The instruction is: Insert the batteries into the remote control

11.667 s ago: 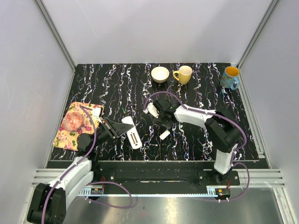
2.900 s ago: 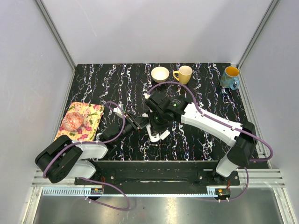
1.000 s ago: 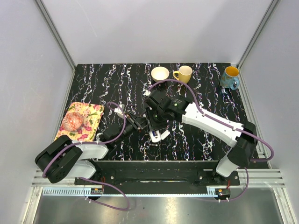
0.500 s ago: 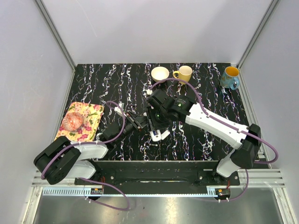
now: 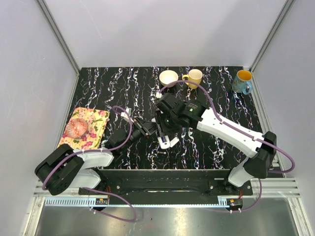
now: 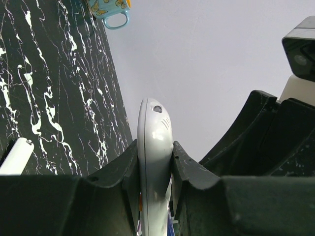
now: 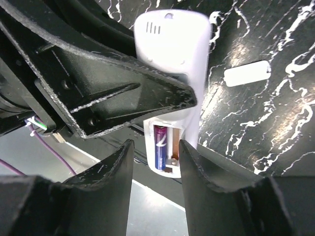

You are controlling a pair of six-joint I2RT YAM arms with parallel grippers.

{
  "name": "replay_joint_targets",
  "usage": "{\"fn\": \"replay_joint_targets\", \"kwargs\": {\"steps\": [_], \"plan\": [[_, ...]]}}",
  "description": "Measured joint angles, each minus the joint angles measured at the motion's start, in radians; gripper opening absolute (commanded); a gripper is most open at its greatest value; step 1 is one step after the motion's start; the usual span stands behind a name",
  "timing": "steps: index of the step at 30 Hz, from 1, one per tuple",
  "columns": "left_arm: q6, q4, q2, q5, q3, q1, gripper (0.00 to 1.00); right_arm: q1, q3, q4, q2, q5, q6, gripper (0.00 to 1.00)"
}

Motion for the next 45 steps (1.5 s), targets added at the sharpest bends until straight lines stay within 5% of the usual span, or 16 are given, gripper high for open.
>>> {"fn": "replay_joint_targets", "kwargs": {"steps": [12, 19, 26, 45], "plan": [[-0.006, -0.003, 0.000, 0.003, 0.000, 0.004, 0.00, -0.002, 0.032, -0.029, -0.067, 0.079, -0.031, 0.52], [-0.064, 0.091, 0.060, 0.062, 0.000, 0.042, 0.00, -0.045, -0.229, 0.213, -0.427, 0.017, -0.024, 0.84], [-0.153, 0.128, 0.149, 0.153, 0.016, 0.055, 0.00, -0.075, -0.482, 0.425, -0.536, -0.077, -0.044, 0.95], [-0.181, 0.138, 0.141, 0.237, 0.039, 0.055, 0.00, -0.202, -0.774, 0.790, -0.566, -0.352, 0.056, 0.88]]}}
